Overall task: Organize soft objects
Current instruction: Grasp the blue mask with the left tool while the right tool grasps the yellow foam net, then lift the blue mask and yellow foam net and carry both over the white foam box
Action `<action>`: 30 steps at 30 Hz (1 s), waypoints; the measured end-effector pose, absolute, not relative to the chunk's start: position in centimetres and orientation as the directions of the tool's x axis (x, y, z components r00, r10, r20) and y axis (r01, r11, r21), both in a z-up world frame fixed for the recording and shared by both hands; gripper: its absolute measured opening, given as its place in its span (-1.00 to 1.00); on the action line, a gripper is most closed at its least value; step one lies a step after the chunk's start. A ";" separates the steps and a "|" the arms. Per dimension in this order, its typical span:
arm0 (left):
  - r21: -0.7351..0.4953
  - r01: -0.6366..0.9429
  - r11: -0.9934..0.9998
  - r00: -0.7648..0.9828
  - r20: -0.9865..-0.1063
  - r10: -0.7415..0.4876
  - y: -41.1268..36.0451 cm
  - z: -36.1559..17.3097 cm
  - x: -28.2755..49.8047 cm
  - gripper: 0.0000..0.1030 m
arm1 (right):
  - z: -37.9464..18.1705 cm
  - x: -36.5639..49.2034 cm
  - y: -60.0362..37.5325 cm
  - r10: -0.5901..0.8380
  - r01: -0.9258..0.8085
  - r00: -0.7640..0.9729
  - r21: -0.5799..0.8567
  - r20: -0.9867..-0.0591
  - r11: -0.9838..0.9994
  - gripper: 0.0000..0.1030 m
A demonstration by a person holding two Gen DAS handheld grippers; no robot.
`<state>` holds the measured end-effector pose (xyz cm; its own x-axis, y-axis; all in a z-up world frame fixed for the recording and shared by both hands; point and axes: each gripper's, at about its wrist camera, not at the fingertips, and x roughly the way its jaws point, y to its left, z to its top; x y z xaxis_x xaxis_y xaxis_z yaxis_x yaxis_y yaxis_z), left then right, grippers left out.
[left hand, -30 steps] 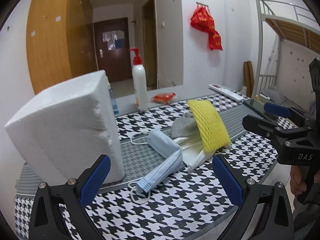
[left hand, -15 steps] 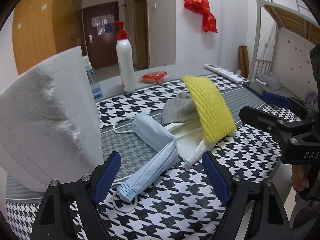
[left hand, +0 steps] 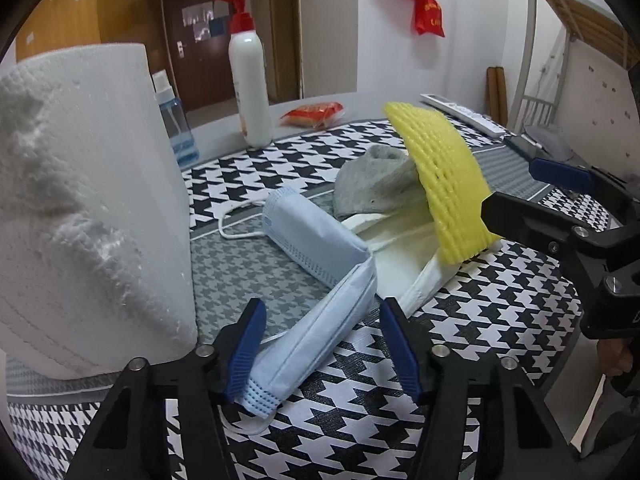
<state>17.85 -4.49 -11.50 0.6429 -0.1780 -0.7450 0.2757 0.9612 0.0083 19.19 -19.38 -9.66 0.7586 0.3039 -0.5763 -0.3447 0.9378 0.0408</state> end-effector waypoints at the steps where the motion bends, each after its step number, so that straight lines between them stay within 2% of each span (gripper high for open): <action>1: 0.004 0.273 0.962 0.641 -0.746 -0.179 -4.4 -11.6 18.0 0.08 | -9.7 19.2 -19.3 0.305 -0.349 0.758 0.038 -0.577 0.936 0.88; 6: 0.004 0.280 0.960 0.627 -0.758 -0.180 -4.5 -12.0 18.3 -0.04 | -10.2 19.8 -19.1 0.323 -0.365 0.729 0.057 -0.603 0.929 0.68; 9: 0.001 0.285 0.959 0.625 -0.758 -0.185 -4.5 -12.0 18.2 -0.25 | -10.5 20.2 -18.9 0.326 -0.368 0.713 0.064 -0.620 0.928 0.42; 10: -0.002 0.288 0.958 0.625 -0.758 -0.189 -4.5 -12.0 18.2 -0.27 | -10.7 20.3 -18.9 0.329 -0.371 0.706 0.069 -0.627 0.926 0.27; 15: -0.001 0.300 0.954 0.621 -0.759 -0.196 -4.5 -12.2 18.2 -0.48 | -11.0 20.4 -18.8 0.336 -0.373 0.687 0.084 -0.644 0.924 0.01; 17: 0.000 0.300 0.954 0.621 -0.759 -0.195 -4.5 -12.2 18.2 -0.59 | -10.9 20.2 -18.9 0.355 -0.384 0.678 0.102 -0.643 0.918 -0.27; 21: -0.005 0.309 0.951 0.625 -0.752 -0.208 -4.5 -12.1 18.1 -0.72 | -10.9 20.1 -19.1 0.361 -0.385 0.676 0.110 -0.642 0.916 -0.53; 22: -0.006 0.311 0.950 0.626 -0.751 -0.210 -4.5 -12.0 18.1 -0.76 | -10.9 20.1 -19.2 0.365 -0.387 0.676 0.113 -0.641 0.915 -0.65; 30: 0.006 0.313 0.950 0.685 -0.694 -0.222 -4.4 -10.5 17.0 -0.84 | -9.9 19.2 -19.9 0.374 -0.385 0.700 0.118 -0.609 0.915 -0.70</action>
<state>16.99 -4.45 -10.51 0.6853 -0.2216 -0.6937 0.3132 0.9497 0.0060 19.19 -19.94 -9.92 0.6998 0.3736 -0.6088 -0.3855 0.9151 0.1184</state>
